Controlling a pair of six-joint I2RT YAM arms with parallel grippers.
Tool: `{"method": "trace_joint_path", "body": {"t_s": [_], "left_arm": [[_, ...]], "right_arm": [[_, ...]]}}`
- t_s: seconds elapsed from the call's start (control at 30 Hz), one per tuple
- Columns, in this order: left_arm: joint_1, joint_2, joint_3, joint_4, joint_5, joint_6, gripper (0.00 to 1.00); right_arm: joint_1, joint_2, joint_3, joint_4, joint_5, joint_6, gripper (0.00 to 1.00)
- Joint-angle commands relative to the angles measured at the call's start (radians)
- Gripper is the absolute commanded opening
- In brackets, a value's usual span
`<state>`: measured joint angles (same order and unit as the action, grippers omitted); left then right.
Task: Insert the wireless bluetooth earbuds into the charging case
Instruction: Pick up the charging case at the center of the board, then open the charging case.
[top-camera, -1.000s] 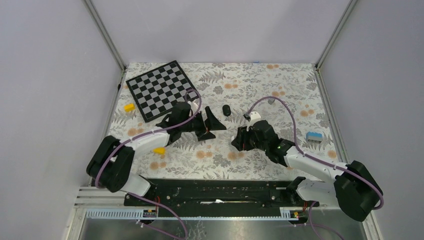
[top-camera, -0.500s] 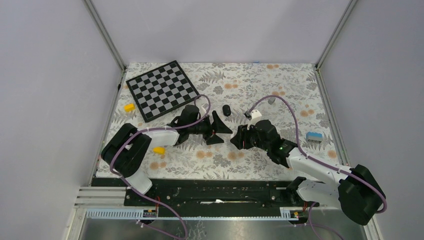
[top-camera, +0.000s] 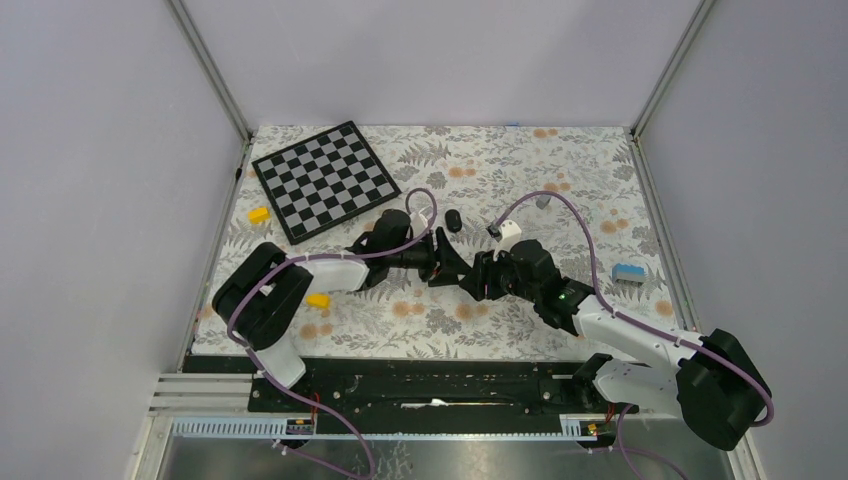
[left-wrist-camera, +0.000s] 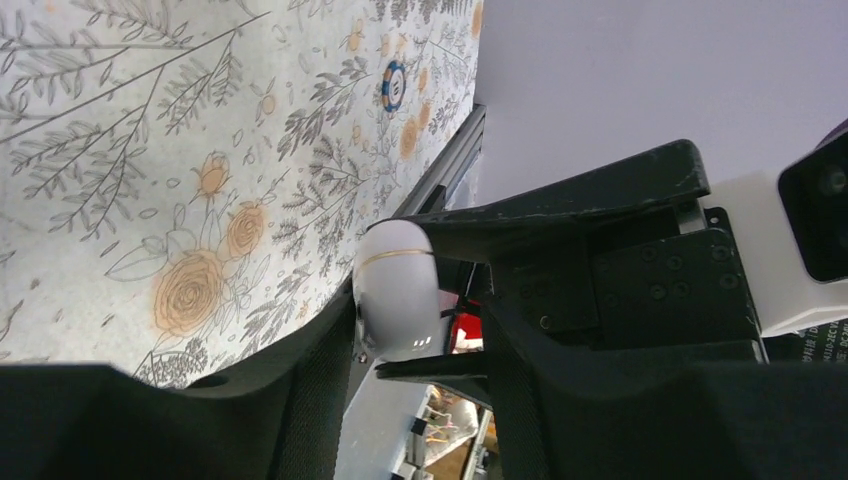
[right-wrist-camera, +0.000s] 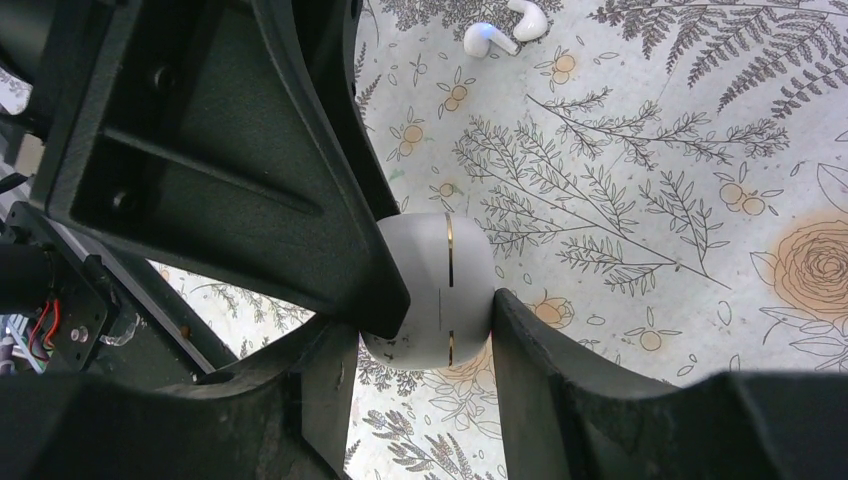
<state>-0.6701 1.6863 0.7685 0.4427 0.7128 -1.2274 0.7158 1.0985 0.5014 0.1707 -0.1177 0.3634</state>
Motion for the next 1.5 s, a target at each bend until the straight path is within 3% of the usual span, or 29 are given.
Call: {"method": "trace_joint_path", "body": {"t_s": [0.0,0.17,0.23,0.27,0.37,0.53,0.63,0.83,1.0,1.13,1.47], "left_arm": [[-0.016,0.009,0.050,0.041,0.030,0.023,0.46],[-0.023,0.019,0.051,0.039,0.031,0.023,0.20],[-0.025,0.020,0.051,0.036,0.031,0.027,0.16],[-0.024,0.020,0.051,0.034,0.031,0.031,0.14],[-0.023,0.010,0.060,0.002,0.036,0.062,0.10],[-0.008,-0.013,0.086,-0.076,0.069,0.152,0.06],[0.006,-0.023,0.090,-0.098,0.112,0.205,0.06],[0.032,-0.039,0.083,-0.050,0.229,0.266,0.00],[0.043,-0.042,0.090,0.021,0.295,0.263,0.00],[0.043,-0.038,0.108,0.022,0.310,0.270,0.00],[0.044,-0.039,0.104,0.078,0.320,0.232,0.00]], "right_arm": [[0.010,-0.010,0.012,0.044,-0.011,-0.004,0.46],[0.008,-0.008,0.014,0.041,-0.006,-0.006,0.46],[0.008,-0.008,0.013,0.041,-0.003,-0.001,0.48],[0.009,-0.009,0.013,0.040,-0.002,0.002,0.53],[0.008,-0.025,0.023,0.014,0.012,0.006,0.82],[-0.028,-0.090,0.052,-0.058,0.011,0.035,0.99],[-0.130,-0.137,0.026,-0.047,-0.113,0.116,1.00],[-0.323,-0.165,-0.101,0.200,-0.444,0.379,0.99],[-0.352,-0.136,-0.189,0.481,-0.571,0.594,0.96],[-0.352,-0.068,-0.212,0.627,-0.618,0.675,0.96],[-0.352,0.044,-0.219,0.793,-0.721,0.758,0.96]]}}
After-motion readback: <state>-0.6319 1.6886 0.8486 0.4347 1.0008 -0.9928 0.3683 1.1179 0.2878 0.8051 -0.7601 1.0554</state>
